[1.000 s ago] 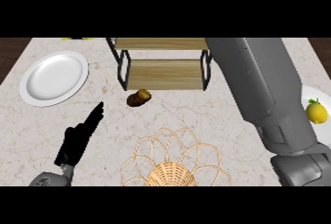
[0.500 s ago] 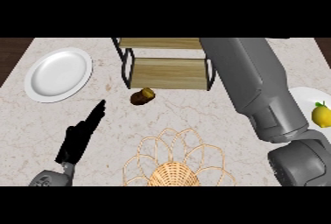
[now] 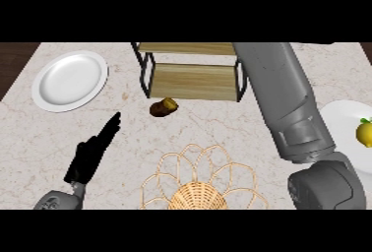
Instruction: Pick the sweet potato from the placemat and place it in the tiered shelf
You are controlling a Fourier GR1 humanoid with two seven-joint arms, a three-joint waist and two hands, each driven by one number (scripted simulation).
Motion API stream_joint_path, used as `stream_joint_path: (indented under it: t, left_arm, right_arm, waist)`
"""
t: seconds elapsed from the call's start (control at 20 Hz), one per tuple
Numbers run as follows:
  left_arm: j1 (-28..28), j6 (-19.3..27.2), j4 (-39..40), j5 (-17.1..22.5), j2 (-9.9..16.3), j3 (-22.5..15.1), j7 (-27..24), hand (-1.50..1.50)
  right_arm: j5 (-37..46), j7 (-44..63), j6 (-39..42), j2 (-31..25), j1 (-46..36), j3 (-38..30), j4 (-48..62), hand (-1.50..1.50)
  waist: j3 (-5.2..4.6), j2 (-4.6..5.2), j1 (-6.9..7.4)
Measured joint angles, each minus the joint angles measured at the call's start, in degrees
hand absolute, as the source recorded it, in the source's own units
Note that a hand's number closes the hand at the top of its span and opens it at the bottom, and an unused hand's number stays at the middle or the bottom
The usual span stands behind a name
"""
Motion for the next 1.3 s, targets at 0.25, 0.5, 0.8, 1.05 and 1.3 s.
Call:
stream_joint_path:
  t: [0.25, 0.5, 0.8, 1.05, 1.3]
  left_arm:
    - [-0.04, -0.04, 0.81, -0.30, -0.14, 0.36, -0.38, 0.00]
    - [0.69, 0.13, 0.54, 0.06, -0.02, 1.30, 0.07, 0.00]
    - [1.81, 0.47, 0.83, 0.70, 0.20, 2.95, 0.89, 0.00]
    - [4.20, 0.63, 0.03, 0.77, 0.72, 3.99, 0.66, 0.00]
    - [6.02, 0.50, -0.39, 0.79, 0.83, 4.62, -0.61, 0.00]
  right_arm:
    - [-4.46, -8.82, -8.77, 0.33, 0.36, -3.74, -0.63, -1.50]
    - [-4.89, -12.63, -19.18, -1.28, 0.19, -5.73, -2.47, -1.50]
    - [-3.52, -10.16, -24.62, -4.85, 5.43, -5.98, -7.84, -1.50]
    - [-2.50, -4.69, -19.76, -6.13, 13.99, -3.24, -18.66, -1.50]
    - [-4.99, -2.40, -9.79, -7.77, 25.31, -0.93, -34.03, -1.50]
  waist:
    - [-0.05, -0.29, -0.82]
    - [-0.08, -0.87, -2.07]
    - [-0.10, -2.06, -5.11]
    - [-0.08, -2.81, -6.86]
    - [-0.08, -3.06, -7.83]
